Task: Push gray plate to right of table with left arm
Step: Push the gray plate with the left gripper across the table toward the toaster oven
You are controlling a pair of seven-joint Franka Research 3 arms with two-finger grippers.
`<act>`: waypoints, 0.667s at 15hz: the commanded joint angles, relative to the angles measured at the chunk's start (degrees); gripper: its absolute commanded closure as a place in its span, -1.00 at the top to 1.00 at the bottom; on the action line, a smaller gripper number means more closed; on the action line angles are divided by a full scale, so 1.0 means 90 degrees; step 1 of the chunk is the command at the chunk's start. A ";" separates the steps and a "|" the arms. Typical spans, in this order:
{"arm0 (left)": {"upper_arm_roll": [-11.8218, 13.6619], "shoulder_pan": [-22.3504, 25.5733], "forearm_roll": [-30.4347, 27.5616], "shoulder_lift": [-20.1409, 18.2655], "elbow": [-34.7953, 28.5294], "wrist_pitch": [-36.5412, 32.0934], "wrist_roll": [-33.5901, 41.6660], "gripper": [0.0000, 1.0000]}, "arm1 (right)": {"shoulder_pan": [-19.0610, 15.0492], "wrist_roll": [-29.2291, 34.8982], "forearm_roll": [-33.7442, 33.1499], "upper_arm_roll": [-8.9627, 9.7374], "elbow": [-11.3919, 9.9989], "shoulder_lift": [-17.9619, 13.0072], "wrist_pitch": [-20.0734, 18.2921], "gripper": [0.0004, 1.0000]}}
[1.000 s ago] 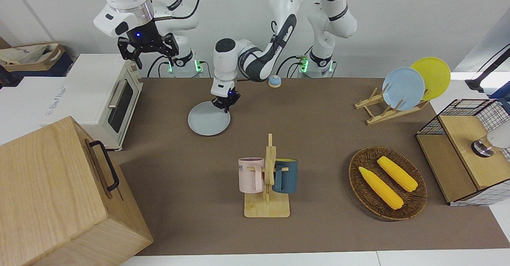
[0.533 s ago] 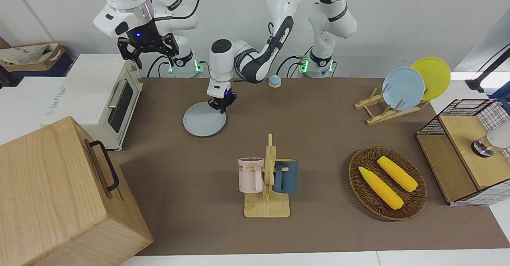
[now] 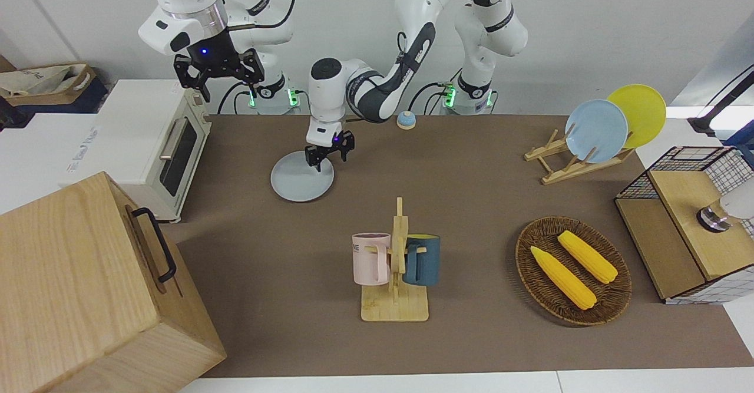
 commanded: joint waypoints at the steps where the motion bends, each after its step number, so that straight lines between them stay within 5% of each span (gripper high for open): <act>1: 0.0048 0.0035 0.0116 0.0062 0.0495 -0.0650 -0.0040 0.98 | -0.0129 -0.0001 0.0065 0.0085 0.0025 -0.0040 -0.0077 0.97; 6: 0.0097 0.0473 0.0116 -0.0172 0.0806 -0.1274 0.0681 0.97 | -0.0129 -0.0001 0.0065 0.0085 0.0025 -0.0040 -0.0077 0.97; 10: 0.0126 0.1108 0.0077 -0.0338 0.1402 -0.2493 0.2007 0.98 | -0.0129 -0.0001 0.0065 0.0094 0.0025 -0.0040 -0.0077 0.97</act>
